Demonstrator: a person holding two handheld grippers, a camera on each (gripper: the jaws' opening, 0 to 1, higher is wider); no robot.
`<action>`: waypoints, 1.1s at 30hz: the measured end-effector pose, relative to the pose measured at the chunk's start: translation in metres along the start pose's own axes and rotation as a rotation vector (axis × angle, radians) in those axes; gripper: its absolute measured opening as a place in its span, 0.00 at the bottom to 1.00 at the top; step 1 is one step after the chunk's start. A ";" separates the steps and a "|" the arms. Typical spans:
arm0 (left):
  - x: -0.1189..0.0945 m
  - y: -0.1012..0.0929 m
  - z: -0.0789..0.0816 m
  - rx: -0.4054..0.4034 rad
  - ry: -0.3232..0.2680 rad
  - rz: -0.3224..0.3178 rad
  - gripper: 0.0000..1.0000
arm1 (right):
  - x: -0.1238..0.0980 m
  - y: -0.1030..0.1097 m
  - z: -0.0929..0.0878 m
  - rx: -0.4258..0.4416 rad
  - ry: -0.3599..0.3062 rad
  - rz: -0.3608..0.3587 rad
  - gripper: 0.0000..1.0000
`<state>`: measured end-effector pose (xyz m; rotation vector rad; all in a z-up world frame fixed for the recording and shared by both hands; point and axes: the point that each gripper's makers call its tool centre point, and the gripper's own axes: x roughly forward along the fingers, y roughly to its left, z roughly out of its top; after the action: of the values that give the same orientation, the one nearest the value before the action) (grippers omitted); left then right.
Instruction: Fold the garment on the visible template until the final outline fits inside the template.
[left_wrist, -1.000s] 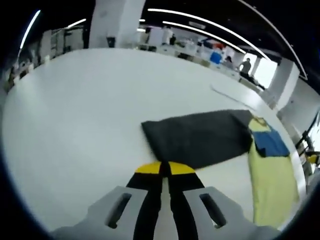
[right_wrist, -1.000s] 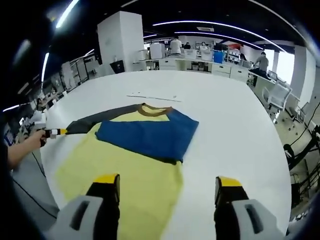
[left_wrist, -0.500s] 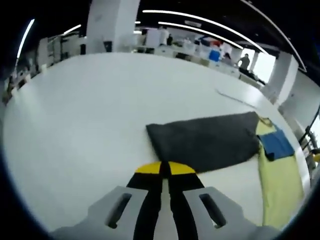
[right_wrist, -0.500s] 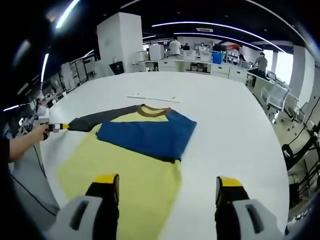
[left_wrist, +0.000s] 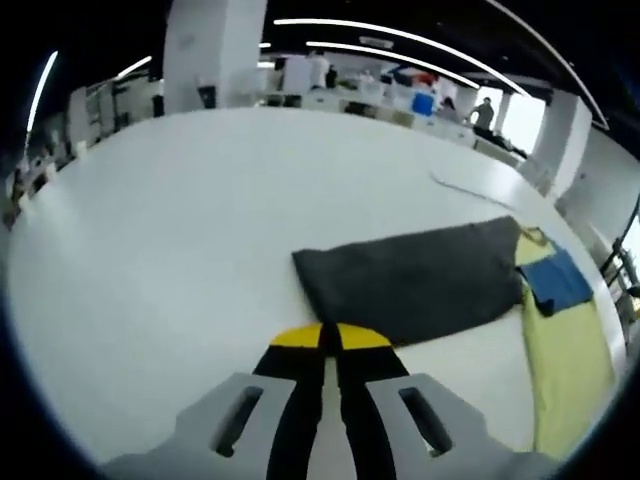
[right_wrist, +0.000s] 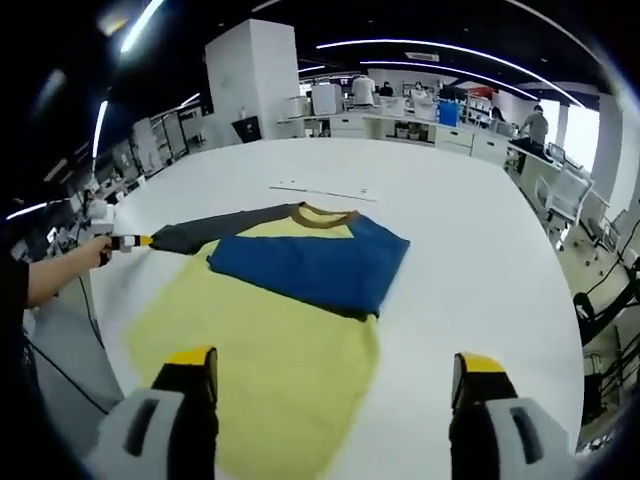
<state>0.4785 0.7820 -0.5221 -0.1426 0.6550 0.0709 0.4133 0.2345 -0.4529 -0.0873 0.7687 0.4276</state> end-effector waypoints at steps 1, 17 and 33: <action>0.000 0.000 0.000 0.005 -0.003 0.000 0.01 | -0.001 0.002 0.000 -0.006 0.001 0.006 0.99; -0.015 -0.018 0.028 0.050 -0.058 -0.037 0.00 | -0.021 0.028 0.011 -0.064 -0.038 0.092 1.00; -0.033 -0.078 0.081 0.065 -0.160 -0.181 0.00 | -0.036 0.039 0.017 -0.110 -0.070 0.107 1.00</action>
<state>0.5099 0.7163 -0.4301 -0.1312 0.4816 -0.1123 0.3856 0.2619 -0.4132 -0.1336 0.6826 0.5716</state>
